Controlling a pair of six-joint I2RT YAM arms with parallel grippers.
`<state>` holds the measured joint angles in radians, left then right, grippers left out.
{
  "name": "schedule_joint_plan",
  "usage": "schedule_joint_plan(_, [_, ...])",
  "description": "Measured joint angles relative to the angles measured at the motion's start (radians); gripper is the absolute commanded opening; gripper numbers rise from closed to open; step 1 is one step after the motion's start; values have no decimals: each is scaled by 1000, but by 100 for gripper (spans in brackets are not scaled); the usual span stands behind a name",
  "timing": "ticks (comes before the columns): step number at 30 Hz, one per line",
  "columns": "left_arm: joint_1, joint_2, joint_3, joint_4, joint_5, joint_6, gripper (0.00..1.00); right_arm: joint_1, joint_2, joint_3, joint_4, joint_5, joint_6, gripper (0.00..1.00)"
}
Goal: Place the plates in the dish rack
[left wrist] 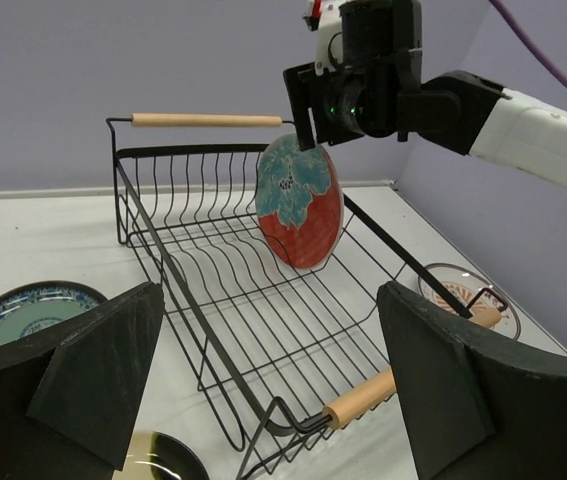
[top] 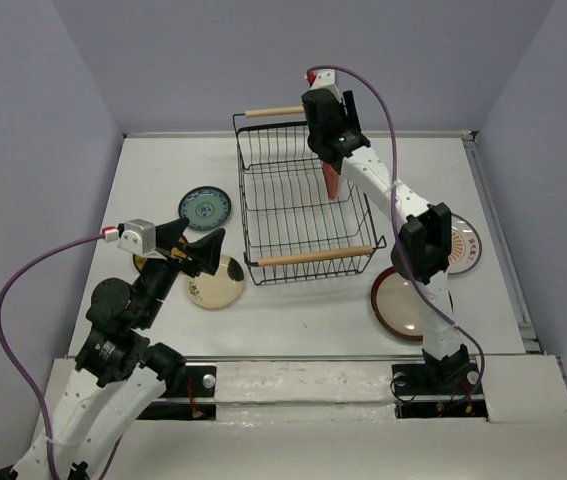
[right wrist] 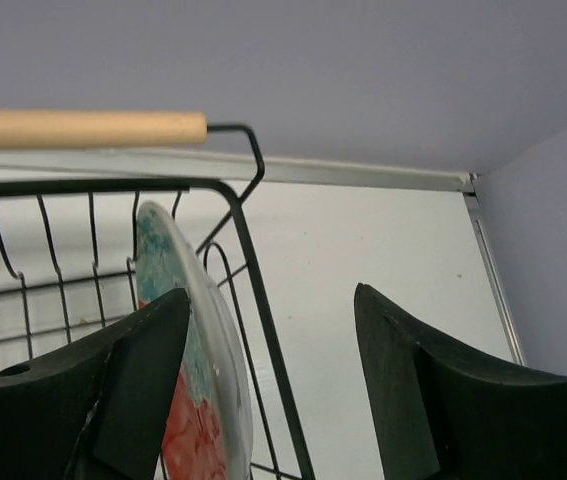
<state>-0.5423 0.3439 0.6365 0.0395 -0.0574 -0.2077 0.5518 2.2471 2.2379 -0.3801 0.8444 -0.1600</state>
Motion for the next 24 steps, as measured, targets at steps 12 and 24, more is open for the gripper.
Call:
schedule_joint_plan(12, [0, 7, 0, 0, 1, 0, 99, -70, -446, -343, -67, -343, 249, 54])
schedule_joint_plan(24, [-15, -65, 0, -1, 3, -5, 99, -806, -1168, -1424, 6, -804, 732, 55])
